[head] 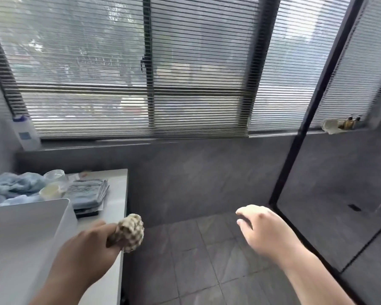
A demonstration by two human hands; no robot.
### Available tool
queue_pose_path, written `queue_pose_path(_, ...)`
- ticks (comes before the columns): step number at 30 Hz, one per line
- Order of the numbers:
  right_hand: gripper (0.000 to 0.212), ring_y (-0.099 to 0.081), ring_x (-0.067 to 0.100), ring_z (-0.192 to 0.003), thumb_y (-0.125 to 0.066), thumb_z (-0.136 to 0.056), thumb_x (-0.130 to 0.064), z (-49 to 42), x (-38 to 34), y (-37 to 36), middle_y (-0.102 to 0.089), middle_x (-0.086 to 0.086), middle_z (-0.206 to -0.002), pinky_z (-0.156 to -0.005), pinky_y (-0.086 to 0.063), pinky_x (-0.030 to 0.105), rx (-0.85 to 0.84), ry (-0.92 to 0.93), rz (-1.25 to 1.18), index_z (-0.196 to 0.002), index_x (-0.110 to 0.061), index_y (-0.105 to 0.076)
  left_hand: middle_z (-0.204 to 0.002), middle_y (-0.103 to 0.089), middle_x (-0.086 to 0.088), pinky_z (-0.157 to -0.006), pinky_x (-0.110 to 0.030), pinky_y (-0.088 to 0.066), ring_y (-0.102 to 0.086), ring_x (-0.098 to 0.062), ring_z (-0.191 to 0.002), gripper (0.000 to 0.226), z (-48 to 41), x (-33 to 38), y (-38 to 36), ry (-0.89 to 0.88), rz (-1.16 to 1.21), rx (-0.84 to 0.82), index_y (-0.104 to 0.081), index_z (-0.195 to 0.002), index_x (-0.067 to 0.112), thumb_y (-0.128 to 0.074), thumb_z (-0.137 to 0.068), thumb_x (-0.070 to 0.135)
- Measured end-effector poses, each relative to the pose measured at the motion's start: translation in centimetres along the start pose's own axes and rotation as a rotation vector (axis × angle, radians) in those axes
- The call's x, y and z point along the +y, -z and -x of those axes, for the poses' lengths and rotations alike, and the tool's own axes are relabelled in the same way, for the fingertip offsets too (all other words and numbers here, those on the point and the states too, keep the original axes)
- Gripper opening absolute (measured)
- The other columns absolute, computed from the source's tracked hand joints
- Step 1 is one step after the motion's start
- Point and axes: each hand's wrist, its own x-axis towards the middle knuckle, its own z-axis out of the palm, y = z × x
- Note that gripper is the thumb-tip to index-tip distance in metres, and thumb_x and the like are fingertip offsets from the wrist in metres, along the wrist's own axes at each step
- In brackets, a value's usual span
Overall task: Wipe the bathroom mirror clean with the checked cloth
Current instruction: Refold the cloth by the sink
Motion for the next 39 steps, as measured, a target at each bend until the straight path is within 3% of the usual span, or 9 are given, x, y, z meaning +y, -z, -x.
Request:
queue_pose_path(7,0.029,-0.054,0.009,-0.118,-0.052,-0.1,-0.033,-5.4,3.1,-2.3,-0.063,-0.016,-0.123,-0.097,-0.041,0.023,-0.067,-0.036,-0.014,-0.126,-0.027,-0.062,-0.079,-0.058,0.011,-0.057,-0.029,-0.037,-0.06,-0.01,-0.071,0.02,-5.7,1.5,-3.9,0.017,-0.001,-0.113,-0.058,-0.073,0.033,-0.071,-0.084,0.045)
queue_pose_path(11,0.03,-0.053,0.007,-0.118,-0.053,-0.099,-0.034,-9.0,5.9,-3.0,-0.062,-0.018,-0.124,-0.095,-0.041,0.022,-0.084,-0.039,-0.03,-0.127,-0.028,-0.061,-0.079,-0.057,0.011,-0.058,-0.029,-0.039,-0.057,-0.006,-0.061,0.029,-9.7,3.3,-4.9,0.047,-0.011,-0.139,-0.049,-0.065,0.036,-0.068,-0.086,0.043)
queue_pose_path(17,0.033,-0.054,0.01,-0.122,-0.056,-0.098,-0.032,-18.0,11.0,-3.3,-0.062,-0.015,-0.128,-0.098,-0.04,0.022,-0.066,0.022,-0.074,-0.13,-0.025,-0.061,-0.078,-0.057,0.01,-0.059,-0.029,-0.038,-0.058,-0.009,-0.075,0.023,-16.8,7.8,-7.0,0.076,-0.071,-0.099,-0.054,-0.072,0.027,-0.066,-0.086,0.042)
queue_pose_path(23,0.036,-0.05,0.011,-0.127,-0.053,-0.1,-0.032,-26.3,14.3,-3.9,-0.059,-0.014,-0.134,-0.101,-0.036,0.021,-0.11,0.101,-0.077,-0.135,-0.025,-0.058,-0.079,-0.056,0.009,-0.063,-0.033,-0.044,-0.06,-0.016,-0.076,0.024,-22.2,10.4,-8.5,0.151,-0.086,-0.069,-0.052,-0.07,0.033,-0.068,-0.086,0.041)
queue_pose_path(27,0.035,-0.052,0.01,-0.124,-0.055,-0.099,-0.032,-30.7,14.5,-5.5,-0.06,-0.015,-0.131,-0.097,-0.038,0.021,-0.136,0.146,-0.111,-0.133,-0.025,-0.06,-0.079,-0.054,0.01,-0.065,-0.033,-0.046,-0.059,-0.016,-0.077,0.027,-24.7,10.4,-9.3,0.207,-0.129,-0.078,-0.047,-0.069,0.035,-0.065,-0.087,0.038)
queue_pose_path(31,0.034,-0.052,0.011,-0.125,-0.055,-0.099,-0.032,-35.2,13.7,-7.5,-0.061,-0.015,-0.131,-0.098,-0.038,0.021,-0.18,0.194,-0.12,-0.132,-0.026,-0.06,-0.079,-0.053,0.011,-0.063,-0.031,-0.042,-0.055,-0.012,-0.075,0.011,-28.0,9.3,-9.9,0.245,-0.143,-0.072,-0.062,-0.082,0.029,-0.063,-0.089,0.037)
queue_pose_path(34,0.034,-0.052,0.011,-0.125,-0.055,-0.099,-0.031,-39.4,12.5,-8.7,-0.061,-0.014,-0.131,-0.099,-0.037,0.021,-0.174,0.217,-0.118,-0.132,-0.025,-0.061,-0.081,-0.055,0.01,-0.061,-0.031,-0.041,-0.056,-0.01,-0.071,0.015,-31.2,7.7,-10.8,0.275,-0.114,-0.038,-0.061,-0.082,0.025,-0.063,-0.088,0.039)
queue_pose_path(39,0.034,-0.052,0.007,-0.125,-0.054,-0.099,-0.033,-47.1,9.3,-10.8,-0.06,-0.017,-0.131,-0.099,-0.037,0.018,-0.216,0.271,-0.094,-0.132,-0.027,-0.06,-0.081,-0.054,0.009,-0.064,-0.033,-0.041,-0.057,-0.014,-0.078,0.02,-37.8,4.0,-11.7,0.318,-0.029,-0.034,-0.051,-0.074,0.037,-0.066,-0.088,0.039)
